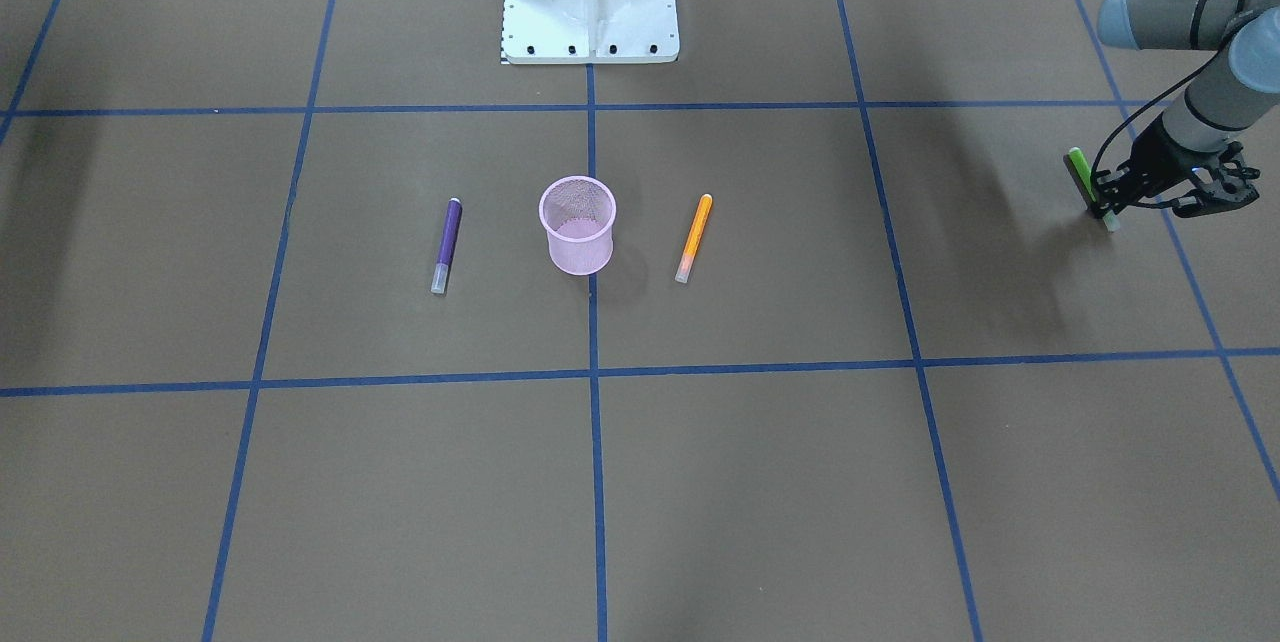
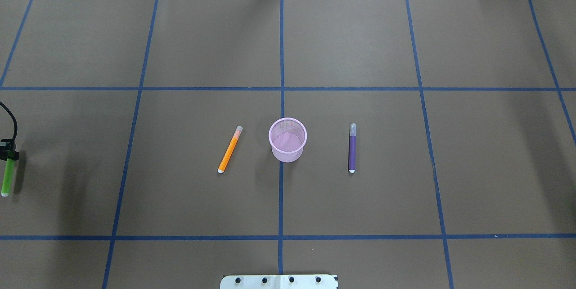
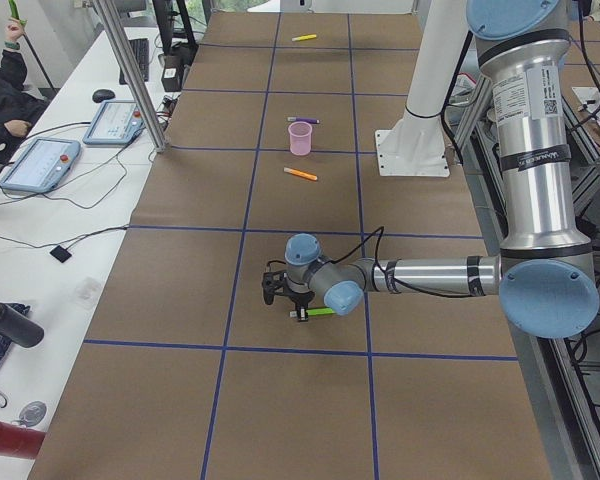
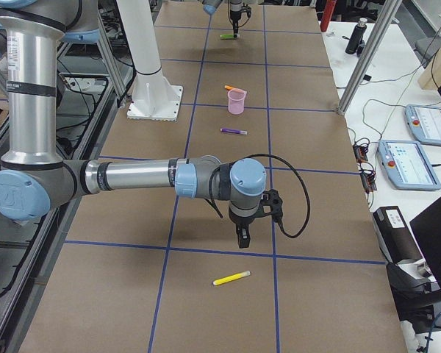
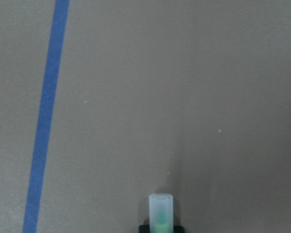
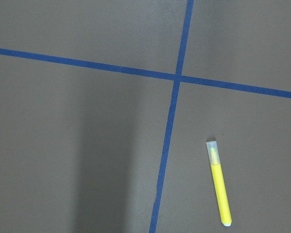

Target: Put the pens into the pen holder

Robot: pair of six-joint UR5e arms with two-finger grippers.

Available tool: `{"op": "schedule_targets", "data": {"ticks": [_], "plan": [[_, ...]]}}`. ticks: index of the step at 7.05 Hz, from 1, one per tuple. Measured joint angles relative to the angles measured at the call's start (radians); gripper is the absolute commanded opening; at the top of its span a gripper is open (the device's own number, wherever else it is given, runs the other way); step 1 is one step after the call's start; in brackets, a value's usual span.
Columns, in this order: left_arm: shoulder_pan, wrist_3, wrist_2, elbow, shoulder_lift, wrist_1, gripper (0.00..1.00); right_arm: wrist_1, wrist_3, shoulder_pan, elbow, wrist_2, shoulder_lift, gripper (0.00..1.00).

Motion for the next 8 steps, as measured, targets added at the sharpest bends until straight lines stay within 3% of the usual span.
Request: {"op": "schedule_targets", "data": {"ticks": [2,5,8], "plan": [[-0.050,0.003,-0.007,-0.084,-0.015,0.003,0.00,0.000,-0.003,0.000,-0.002,-0.004,0.004,1.00],[-0.175,0.007,-0.004,-0.135,-0.171,0.002,0.00,0.025,-0.008,0.000,-0.073,-0.006,0.010,1.00],[-0.198,0.000,0.070,-0.166,-0.338,0.003,0.00,0.249,-0.009,0.000,-0.259,0.001,0.010,1.00]]}}
